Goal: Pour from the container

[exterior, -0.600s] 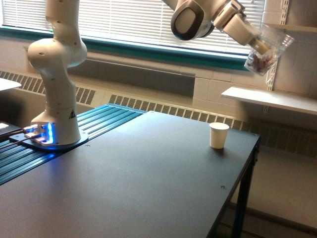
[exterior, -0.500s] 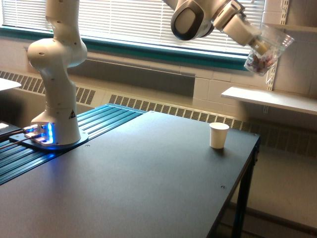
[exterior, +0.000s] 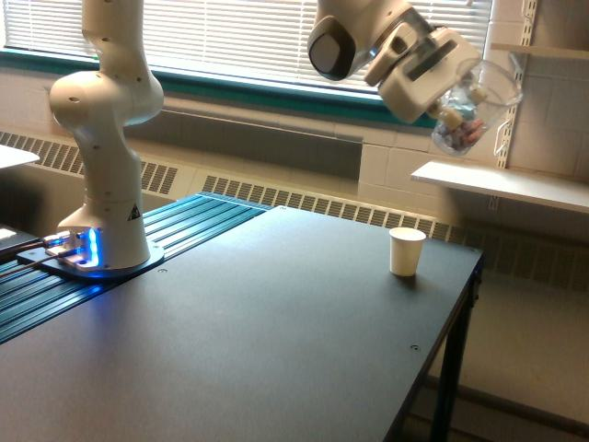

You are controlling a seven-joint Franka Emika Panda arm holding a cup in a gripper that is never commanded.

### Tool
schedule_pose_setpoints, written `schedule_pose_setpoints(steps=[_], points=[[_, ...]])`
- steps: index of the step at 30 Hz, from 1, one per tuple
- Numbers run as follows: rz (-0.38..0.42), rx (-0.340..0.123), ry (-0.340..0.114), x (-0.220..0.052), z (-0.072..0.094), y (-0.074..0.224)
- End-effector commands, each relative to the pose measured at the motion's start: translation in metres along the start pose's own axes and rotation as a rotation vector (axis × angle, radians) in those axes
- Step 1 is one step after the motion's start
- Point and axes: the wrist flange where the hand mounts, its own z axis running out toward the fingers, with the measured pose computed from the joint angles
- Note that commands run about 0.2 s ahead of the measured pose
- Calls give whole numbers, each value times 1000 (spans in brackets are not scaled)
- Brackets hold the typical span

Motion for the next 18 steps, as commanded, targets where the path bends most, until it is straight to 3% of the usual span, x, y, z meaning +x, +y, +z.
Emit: schedule_pose_setpoints(steps=[1,4,11,18], points=[[79,1,-75,-54,-9,6],[153,-15,-104,-75,-13,18],[156,-42,-154,-119,-23,30],[99,-76,-210,-164,-30,42]])
